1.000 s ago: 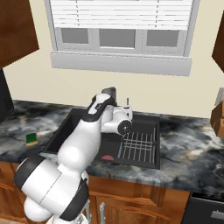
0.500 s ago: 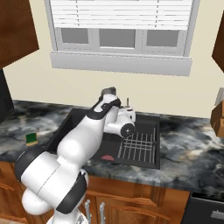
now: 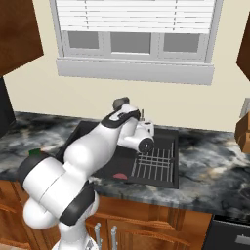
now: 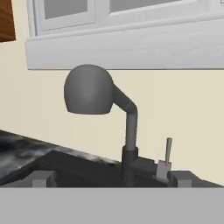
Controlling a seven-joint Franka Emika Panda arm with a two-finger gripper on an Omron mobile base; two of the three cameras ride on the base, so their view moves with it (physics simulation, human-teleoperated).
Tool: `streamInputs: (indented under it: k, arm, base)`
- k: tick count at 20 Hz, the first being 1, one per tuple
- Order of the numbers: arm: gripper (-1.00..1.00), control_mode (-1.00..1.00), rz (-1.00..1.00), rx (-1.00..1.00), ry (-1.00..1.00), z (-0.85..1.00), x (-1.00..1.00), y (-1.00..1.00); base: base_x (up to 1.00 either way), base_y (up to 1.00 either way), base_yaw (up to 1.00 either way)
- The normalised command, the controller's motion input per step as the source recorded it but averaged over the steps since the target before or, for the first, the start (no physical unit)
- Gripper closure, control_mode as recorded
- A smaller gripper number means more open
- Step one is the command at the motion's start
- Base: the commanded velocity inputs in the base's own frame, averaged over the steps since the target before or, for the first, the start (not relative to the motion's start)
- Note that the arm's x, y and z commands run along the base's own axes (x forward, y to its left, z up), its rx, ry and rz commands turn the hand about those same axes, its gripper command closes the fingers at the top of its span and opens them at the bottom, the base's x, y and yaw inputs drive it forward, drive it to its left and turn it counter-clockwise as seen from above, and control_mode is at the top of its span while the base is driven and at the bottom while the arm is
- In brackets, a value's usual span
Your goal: Soak the sponge with water for a few seconds and then drop it inside the sink.
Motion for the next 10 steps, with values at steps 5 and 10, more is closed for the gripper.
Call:
streamInputs:
  k: [5, 10]
  arm:
    - [-1.00, -1.00, 0.00, 0.01, 0.00, 0.00, 0.15, 0.00]
    - [-1.00, -1.00, 0.00, 0.03, 0.00, -0.08, 0.18, 0.00]
  base:
    - [0.00, 0.00, 0.00]
    - [0.00, 0.00, 0.00]
